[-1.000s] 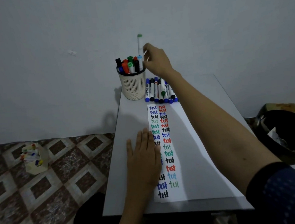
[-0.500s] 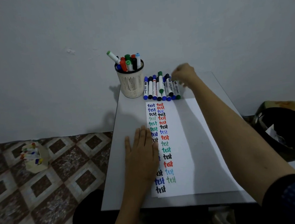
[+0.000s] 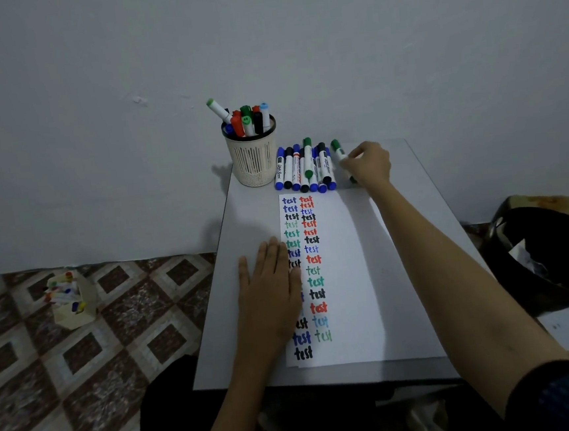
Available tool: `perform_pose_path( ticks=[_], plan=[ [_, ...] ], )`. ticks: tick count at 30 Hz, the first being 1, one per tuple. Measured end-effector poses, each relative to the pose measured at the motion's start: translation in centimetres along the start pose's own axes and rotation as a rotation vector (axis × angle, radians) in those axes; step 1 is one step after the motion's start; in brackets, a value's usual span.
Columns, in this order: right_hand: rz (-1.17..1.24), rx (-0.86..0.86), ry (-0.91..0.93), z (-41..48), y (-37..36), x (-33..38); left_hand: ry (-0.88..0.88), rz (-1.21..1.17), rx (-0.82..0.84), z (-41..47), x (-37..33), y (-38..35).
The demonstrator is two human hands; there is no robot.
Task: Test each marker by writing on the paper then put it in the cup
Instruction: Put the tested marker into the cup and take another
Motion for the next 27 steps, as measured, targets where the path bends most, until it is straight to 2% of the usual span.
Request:
perform_pose_path(
  ticks=[3,5,7,9,12,15,17,19,23,27],
  plan=[
    [0.362,-0.068,-0.066,-1.0,2.4,-0.9,-0.005,-0.019,-0.007,0.0,0.0,0.1],
    [0.548,0.008,-0.075,-2.3,3.4,-0.9,-0.006,-0.031,-0.021,-0.1,0.0,0.2],
    [0.667,0.169,-0.071,-4.5,3.9,-0.5,-0.012,-0.056,-0.044,-0.2,-0.1,0.3],
    [0.684,0.368,-0.052,-7.4,4.1,-0.4,-0.010,-0.138,-0.085,-0.3,0.0,0.6],
    [0.543,0.628,0.001,-12.0,3.8,-1.3,-0.034,-0.316,-0.196,-0.4,-0.1,1.7],
    [0.393,0.780,0.043,-15.8,3.3,-2.7,-0.080,-0.426,-0.277,-0.6,-0.6,2.7],
    [0.391,0.807,0.036,-17.4,3.2,-3.3,-0.131,-0.425,-0.308,-0.8,-1.3,3.3],
    [0.468,0.801,0.012,-18.5,3.1,-3.5,-0.205,-0.328,-0.342,-1.1,-1.9,3.8],
    [0.870,0.818,-0.164,-20.6,2.2,-3.4,-0.227,-0.273,-0.336,-1.7,-2.6,3.9],
    [0.803,0.817,-0.118,-22.6,0.5,-3.3,-0.321,-0.323,-0.270,-2.2,-3.5,3.5]
  ],
)
Point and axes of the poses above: each hand's wrist, its own z-axis towards the middle knuckle, its own y-axis out of the back of the hand, x = y × z, the point moved 8 cm from there along z, towards the middle knuckle, and after that the axes turned 9 degrees about -y, right-handed, at the moved point
